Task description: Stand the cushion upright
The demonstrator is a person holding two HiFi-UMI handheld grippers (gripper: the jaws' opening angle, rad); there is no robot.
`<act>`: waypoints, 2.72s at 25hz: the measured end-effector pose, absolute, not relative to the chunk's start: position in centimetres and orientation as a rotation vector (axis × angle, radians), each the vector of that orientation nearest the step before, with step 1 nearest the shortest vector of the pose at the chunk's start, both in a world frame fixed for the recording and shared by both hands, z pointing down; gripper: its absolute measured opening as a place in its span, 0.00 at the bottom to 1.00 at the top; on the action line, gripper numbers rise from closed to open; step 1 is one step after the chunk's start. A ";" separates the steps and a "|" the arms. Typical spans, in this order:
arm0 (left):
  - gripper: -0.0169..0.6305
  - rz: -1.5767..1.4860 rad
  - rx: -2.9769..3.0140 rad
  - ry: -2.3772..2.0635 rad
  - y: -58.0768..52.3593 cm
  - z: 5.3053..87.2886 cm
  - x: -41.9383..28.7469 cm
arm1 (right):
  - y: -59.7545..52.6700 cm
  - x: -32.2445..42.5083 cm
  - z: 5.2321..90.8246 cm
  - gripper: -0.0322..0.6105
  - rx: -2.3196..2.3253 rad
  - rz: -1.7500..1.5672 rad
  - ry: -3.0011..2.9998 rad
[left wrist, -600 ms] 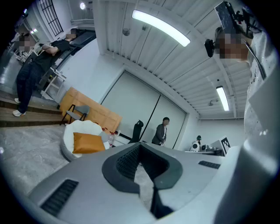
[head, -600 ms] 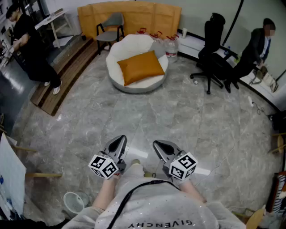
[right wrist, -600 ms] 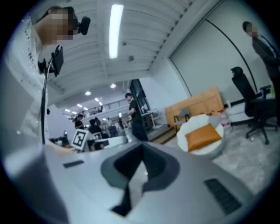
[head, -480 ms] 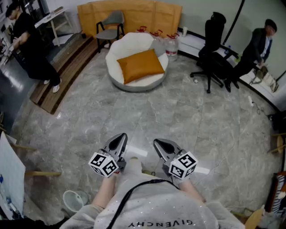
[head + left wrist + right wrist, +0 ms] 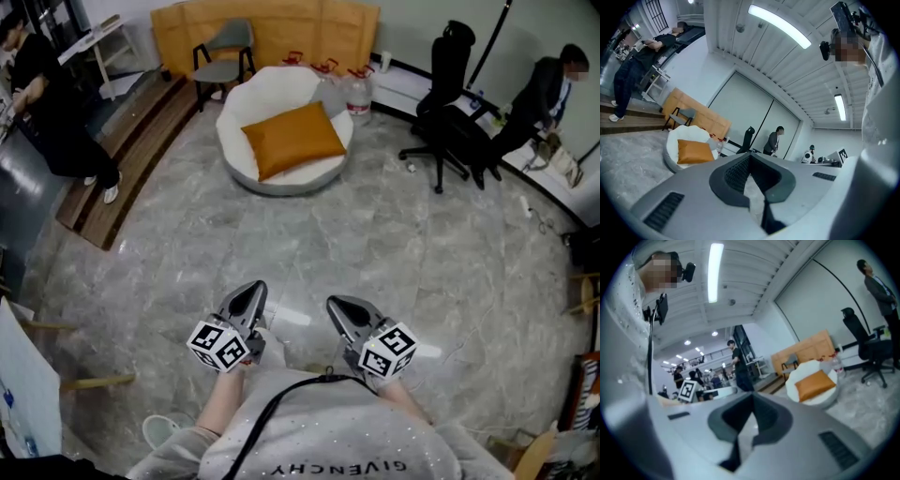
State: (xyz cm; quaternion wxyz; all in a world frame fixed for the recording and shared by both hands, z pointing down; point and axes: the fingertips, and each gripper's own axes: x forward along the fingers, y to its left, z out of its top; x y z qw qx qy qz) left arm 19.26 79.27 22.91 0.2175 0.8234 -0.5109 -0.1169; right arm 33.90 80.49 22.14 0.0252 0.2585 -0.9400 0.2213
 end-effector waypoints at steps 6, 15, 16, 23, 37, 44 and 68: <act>0.06 -0.273 2.323 -1.376 73.7 22.4 12.1 | 74.9 26.6 21.9 0.08 0.851 0.710 -2.906; 0.06 -0.250 2.413 -1.301 65.2 21.2 2.6 | 67.0 15.5 21.0 0.08 0.934 0.676 -2.899; 0.06 -0.252 2.416 -1.294 64.5 21.2 1.8 | 66.3 14.5 21.0 0.08 0.940 0.678 -2.896; 0.06 -0.264 2.400 -1.288 61.4 22.3 -2.1 | 63.6 10.8 22.1 0.08 0.937 0.701 -2.846; 0.06 -0.283 2.296 -1.353 56.2 25.0 -6.6 | 56.2 7.7 25.3 0.08 0.876 0.756 -2.796; 0.06 -0.303 2.274 -1.388 48.1 25.1 -9.4 | 48.2 6.5 27.0 0.08 0.846 0.771 -2.767; 0.06 -0.270 2.252 -1.334 29.1 27.7 -8.7 | 30.1 7.1 30.4 0.08 0.910 0.896 -2.684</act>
